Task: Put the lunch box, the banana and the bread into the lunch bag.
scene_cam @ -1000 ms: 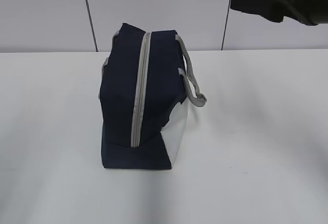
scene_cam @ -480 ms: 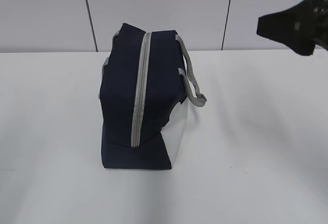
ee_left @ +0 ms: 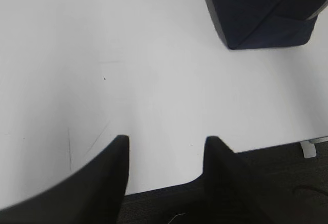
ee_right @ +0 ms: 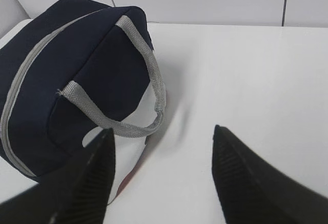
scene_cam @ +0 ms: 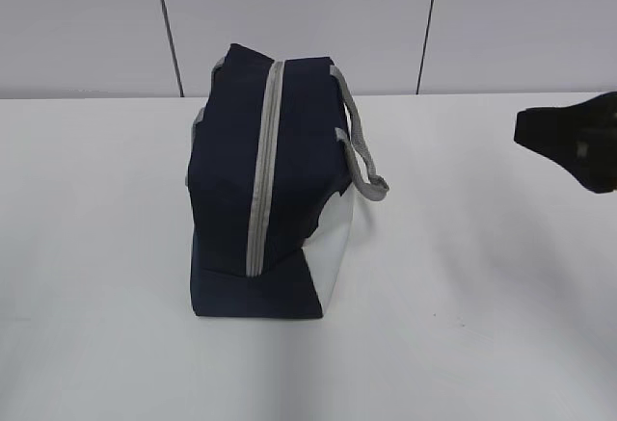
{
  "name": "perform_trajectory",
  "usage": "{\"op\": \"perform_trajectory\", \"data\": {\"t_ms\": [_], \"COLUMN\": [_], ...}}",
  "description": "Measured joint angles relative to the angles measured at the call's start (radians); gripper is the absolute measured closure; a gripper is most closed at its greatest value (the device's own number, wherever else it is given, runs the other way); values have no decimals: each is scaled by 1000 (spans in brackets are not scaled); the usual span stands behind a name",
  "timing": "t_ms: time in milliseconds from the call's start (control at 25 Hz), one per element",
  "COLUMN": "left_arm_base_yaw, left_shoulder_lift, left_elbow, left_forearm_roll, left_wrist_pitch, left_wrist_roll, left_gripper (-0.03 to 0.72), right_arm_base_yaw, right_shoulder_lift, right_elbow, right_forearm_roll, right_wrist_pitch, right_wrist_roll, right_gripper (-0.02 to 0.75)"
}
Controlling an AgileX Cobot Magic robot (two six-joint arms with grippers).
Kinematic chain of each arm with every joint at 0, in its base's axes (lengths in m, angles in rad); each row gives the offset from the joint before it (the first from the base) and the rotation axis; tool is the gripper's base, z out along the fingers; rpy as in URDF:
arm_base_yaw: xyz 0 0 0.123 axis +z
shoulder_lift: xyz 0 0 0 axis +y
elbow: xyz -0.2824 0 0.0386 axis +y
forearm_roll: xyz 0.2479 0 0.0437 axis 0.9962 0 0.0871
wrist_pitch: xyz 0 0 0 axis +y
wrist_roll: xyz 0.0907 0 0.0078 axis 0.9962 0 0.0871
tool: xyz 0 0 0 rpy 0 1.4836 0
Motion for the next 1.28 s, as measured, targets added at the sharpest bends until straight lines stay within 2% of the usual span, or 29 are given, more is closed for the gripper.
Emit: {"op": "perform_trajectory", "data": {"t_ms": [360,600,1000,1120,1280], "left_arm_base_yaw": [0,0,0,0,0], "left_shoulder_lift": [0,0,0,0,0], "left_elbow": [0,0,0,0,0], "left_forearm_roll": [2,3,3,3,3], "left_wrist_pitch": [1,2,2,2,2], "left_wrist_roll": [0,0,0,0,0], "left_gripper": [346,349,349,352,370], "right_arm_base_yaw": [0,0,0,0,0], "right_shoulder_lift": [-97,-128,-160,-160,-160], "right_elbow": [88,163,194,199,199], "right_forearm_roll": [2,5,9,120,479], "right_wrist_pitch": [10,102,115,116,145], "right_wrist_roll": [-31,-43,-79,-249,-626], "right_gripper": [295,295,295,296,296]}}
